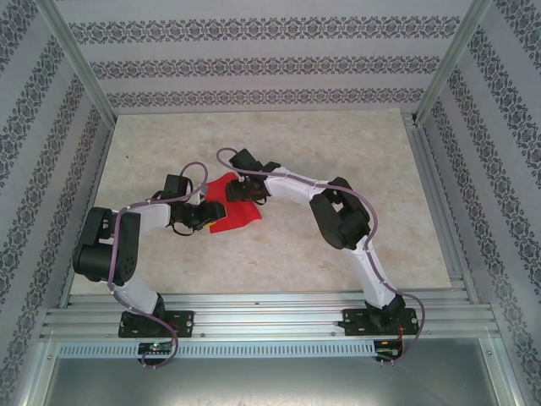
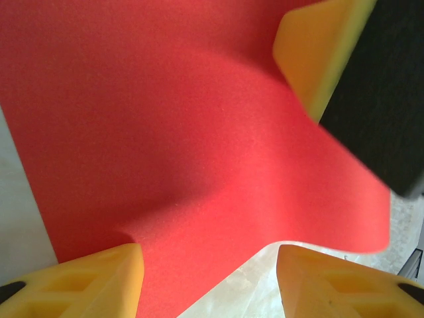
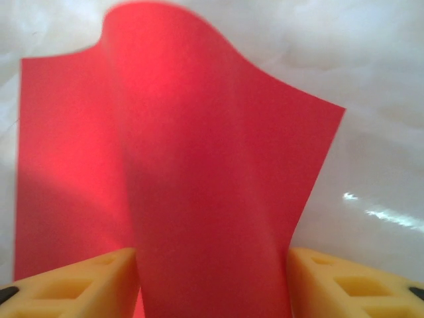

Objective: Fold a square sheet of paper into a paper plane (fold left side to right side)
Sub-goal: Pick up the square sheet of paper from the center of the table.

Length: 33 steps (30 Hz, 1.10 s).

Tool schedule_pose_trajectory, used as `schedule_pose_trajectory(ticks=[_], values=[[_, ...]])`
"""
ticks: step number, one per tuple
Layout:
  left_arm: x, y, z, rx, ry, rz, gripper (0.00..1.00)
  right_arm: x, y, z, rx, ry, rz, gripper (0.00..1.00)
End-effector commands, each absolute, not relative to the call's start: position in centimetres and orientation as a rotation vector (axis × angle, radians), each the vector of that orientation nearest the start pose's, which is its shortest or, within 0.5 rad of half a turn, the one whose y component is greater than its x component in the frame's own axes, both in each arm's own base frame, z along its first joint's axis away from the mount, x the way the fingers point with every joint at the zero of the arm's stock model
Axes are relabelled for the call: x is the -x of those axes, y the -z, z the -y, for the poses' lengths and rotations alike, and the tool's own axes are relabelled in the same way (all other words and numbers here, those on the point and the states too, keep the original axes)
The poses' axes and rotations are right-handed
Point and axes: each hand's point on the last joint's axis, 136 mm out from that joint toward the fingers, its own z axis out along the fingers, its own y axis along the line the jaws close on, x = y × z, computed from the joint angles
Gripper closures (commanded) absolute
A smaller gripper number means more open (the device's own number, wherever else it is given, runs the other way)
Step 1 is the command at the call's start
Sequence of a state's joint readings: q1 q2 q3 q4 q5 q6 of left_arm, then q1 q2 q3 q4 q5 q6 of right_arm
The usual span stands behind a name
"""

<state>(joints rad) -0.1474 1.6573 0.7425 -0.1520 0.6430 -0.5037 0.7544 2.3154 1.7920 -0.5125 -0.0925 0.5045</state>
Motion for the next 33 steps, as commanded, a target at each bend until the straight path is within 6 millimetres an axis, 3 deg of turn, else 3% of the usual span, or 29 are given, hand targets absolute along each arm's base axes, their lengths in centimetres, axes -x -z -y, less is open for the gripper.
schedule_pose_trajectory(ticks=[1,10,16,20,25,33], values=[[-33.0,-2.8,15.6,0.183,1.009,-2.663,0.43,-38.6,-4.8,-41.4,0.400,-0.672,-2.678,0.45],[-33.2,-7.4,15.3,0.096,0.966,-2.576,0.38,-38.9,-7.3,-40.1,0.282,-0.839,-2.622,0.69],[-33.2,-12.6,13.9,0.054,0.864,-2.476,0.29,-39.0,-10.7,-37.9,0.168,-0.991,-2.532,0.74],[-33.0,-16.8,12.9,0.080,0.864,-2.358,0.18,-38.8,-14.1,-35.6,0.100,-1.120,-2.429,0.74],[-32.7,-21.6,13.3,0.087,1.010,-2.193,0.08,-38.2,-18.8,-32.3,0.050,-1.311,-2.262,0.75],[-32.3,-28.7,17.1,-0.040,1.445,-1.949,0.04,-35.1,-26.5,-29.3,0.114,-1.561,-2.025,0.74]])
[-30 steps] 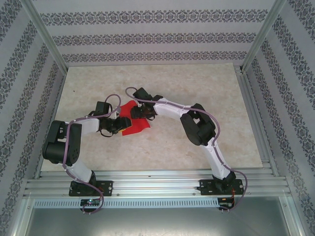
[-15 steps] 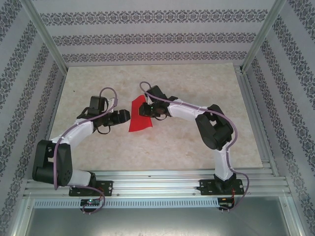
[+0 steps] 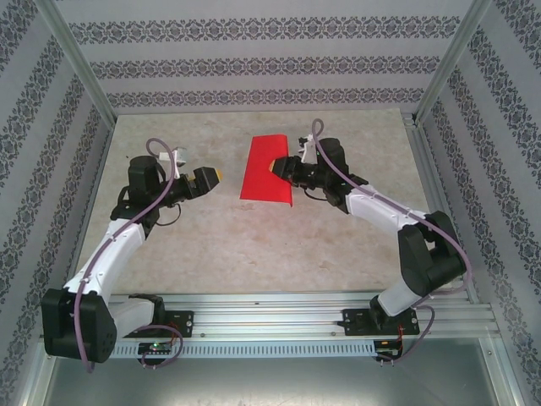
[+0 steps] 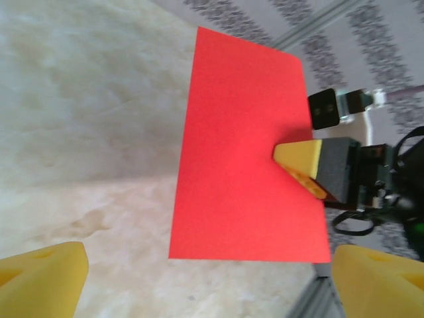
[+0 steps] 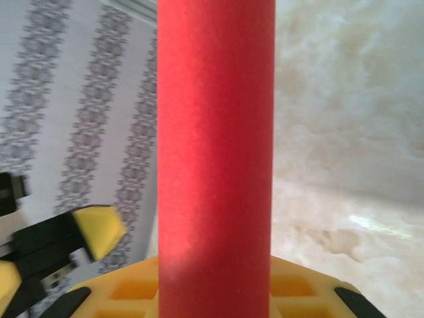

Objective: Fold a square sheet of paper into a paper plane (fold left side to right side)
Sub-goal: Pick up the square sheet of paper from the center of the table.

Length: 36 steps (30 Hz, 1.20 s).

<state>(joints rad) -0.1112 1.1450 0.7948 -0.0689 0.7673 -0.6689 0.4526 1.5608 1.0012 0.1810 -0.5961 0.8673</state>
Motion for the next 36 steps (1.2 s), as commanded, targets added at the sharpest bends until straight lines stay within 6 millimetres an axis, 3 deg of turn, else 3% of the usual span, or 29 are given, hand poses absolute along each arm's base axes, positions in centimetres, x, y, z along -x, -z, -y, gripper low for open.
schedule_pose_trajectory(ticks=[1,8,18,25,31,36], values=[[-32.2,-29.2,17.3,-0.053,1.465,-1.939,0.04,-34.6,-27.2,-29.3,0.131,-1.583,-2.007,0.73],[-32.1,-30.8,19.4,-0.136,1.556,-1.921,0.03,-31.5,-31.5,-29.7,0.233,-1.730,-1.900,0.72],[-32.3,-30.6,21.8,-0.180,1.649,-1.920,0.03,-29.2,-34.6,-31.4,0.327,-1.854,-1.824,0.72],[-31.9,-31.8,23.0,-0.248,1.699,-1.875,0.09,-28.7,-35.9,-32.0,0.352,-1.900,-1.789,0.72],[-31.4,-32.5,23.1,-0.270,1.699,-1.858,0.32,-29.2,-35.1,-31.7,0.325,-1.872,-1.813,0.71],[-31.1,-32.6,23.0,-0.274,1.683,-1.867,0.64,-30.0,-33.5,-30.9,0.277,-1.815,-1.864,0.71]])
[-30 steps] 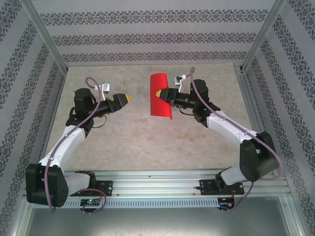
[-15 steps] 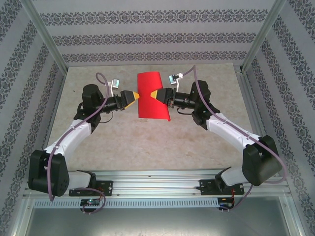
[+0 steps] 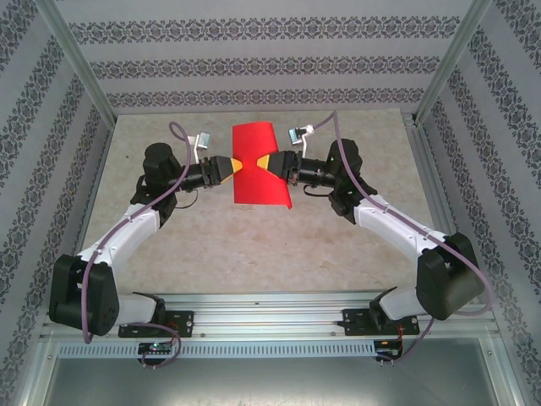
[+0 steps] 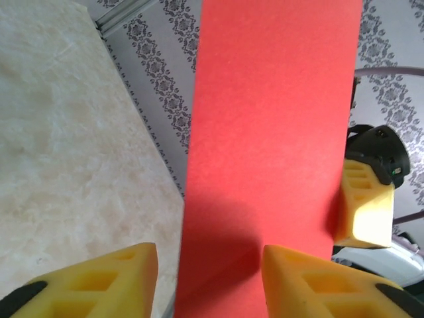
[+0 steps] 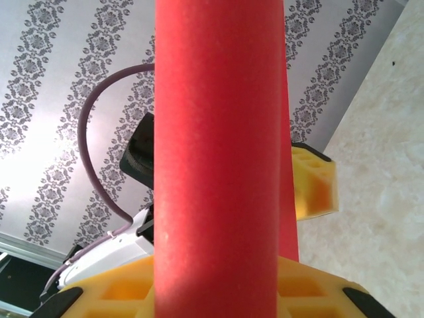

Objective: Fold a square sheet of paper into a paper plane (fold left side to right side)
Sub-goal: Pick up the square sheet of paper from the center of the table, then place a square sheet of paper at the center of the table.

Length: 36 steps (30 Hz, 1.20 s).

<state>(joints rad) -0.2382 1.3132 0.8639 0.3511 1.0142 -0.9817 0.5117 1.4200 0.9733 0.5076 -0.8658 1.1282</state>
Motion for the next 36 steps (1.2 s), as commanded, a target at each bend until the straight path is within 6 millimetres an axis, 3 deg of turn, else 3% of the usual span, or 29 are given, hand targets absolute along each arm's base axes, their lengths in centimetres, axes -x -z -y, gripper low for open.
schedule_pose_trajectory(ticks=[1,9,14,19,25,27,31,36], values=[[-31.1,-32.5,23.0,-0.273,1.675,-1.874,0.69,-30.1,-33.2,-30.7,0.266,-1.804,-1.873,0.70],[-31.5,-29.6,22.7,-0.233,1.599,-1.973,0.99,-31.5,-30.1,-28.8,0.185,-1.670,-1.969,0.64],[-31.9,-26.4,22.2,-0.205,1.473,-2.085,1.00,-32.6,-26.9,-27.2,0.126,-1.531,-2.075,0.52],[-32.3,-20.8,22.4,-0.194,1.279,-2.272,1.00,-34.2,-21.3,-23.4,-0.016,-1.209,-2.273,0.31],[-33.3,-14.1,22.4,-0.115,1.108,-2.448,1.00,-34.4,-16.1,-17.2,-0.154,-0.736,-2.444,0.26],[-33.5,-12.6,22.2,-0.102,1.043,-2.492,1.00,-34.2,-15.4,-16.4,-0.168,-0.673,-2.463,0.26],[-33.5,-11.1,21.9,-0.135,0.938,-2.549,1.00,-33.8,-14.9,-17.4,-0.181,-0.727,-2.474,0.28],[-33.3,-10.5,21.9,-0.224,0.876,-2.581,1.00,-34.0,-15.8,-22.0,-0.209,-0.897,-2.446,0.28]])
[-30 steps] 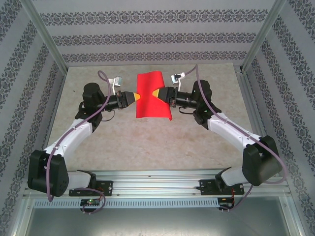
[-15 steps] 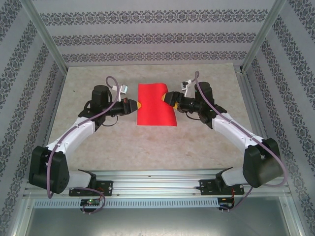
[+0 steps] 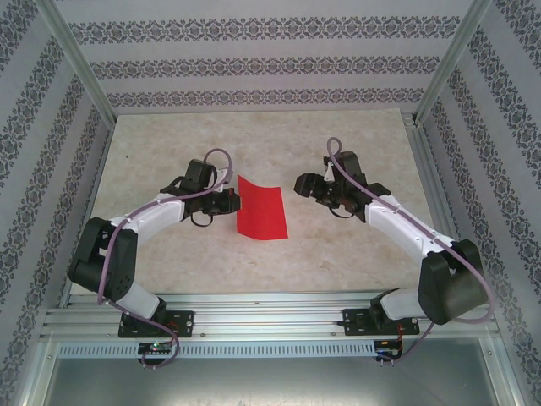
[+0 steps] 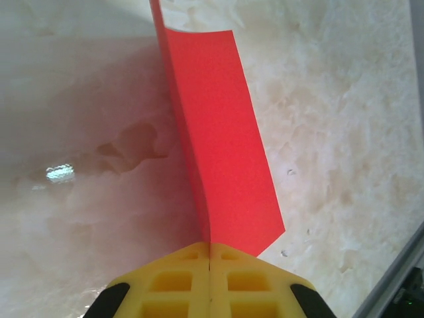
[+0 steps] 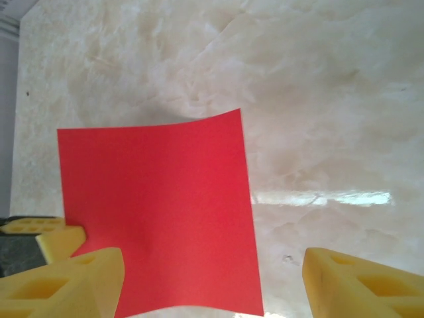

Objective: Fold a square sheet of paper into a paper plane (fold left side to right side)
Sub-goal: Place a square sheet of paper at the center of the table.

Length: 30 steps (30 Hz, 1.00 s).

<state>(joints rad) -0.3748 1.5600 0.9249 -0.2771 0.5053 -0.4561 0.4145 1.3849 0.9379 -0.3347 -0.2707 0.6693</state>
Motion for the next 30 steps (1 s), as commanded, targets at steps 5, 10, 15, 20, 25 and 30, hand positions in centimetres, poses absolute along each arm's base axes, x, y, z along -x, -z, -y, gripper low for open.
schedule_pose_trajectory(ticks=[5,10,15,20,25,30], values=[[-33.3,-11.1,21.9,-0.299,0.831,-2.567,1.00,-34.7,-16.6,-27.2,-0.266,-1.073,-2.435,0.31],[-33.2,-12.0,22.0,-0.368,0.806,-2.543,1.00,-36.4,-16.2,-31.0,-0.283,-1.145,-2.459,0.38],[-33.1,-12.4,22.3,-0.429,0.765,-2.537,1.00,-37.5,-15.8,-33.5,-0.263,-1.167,-2.491,0.40],[-32.9,-12.5,22.5,-0.466,0.717,-2.536,1.00,-38.2,-15.3,-35.1,-0.245,-1.153,-2.516,0.41],[-33.0,-12.7,22.9,-0.488,0.698,-2.527,1.00,-38.4,-14.7,-36.1,-0.226,-1.128,-2.546,0.41],[-33.0,-12.8,22.8,-0.501,0.665,-2.528,1.00,-38.2,-13.8,-36.5,-0.214,-1.096,-2.577,0.42]])
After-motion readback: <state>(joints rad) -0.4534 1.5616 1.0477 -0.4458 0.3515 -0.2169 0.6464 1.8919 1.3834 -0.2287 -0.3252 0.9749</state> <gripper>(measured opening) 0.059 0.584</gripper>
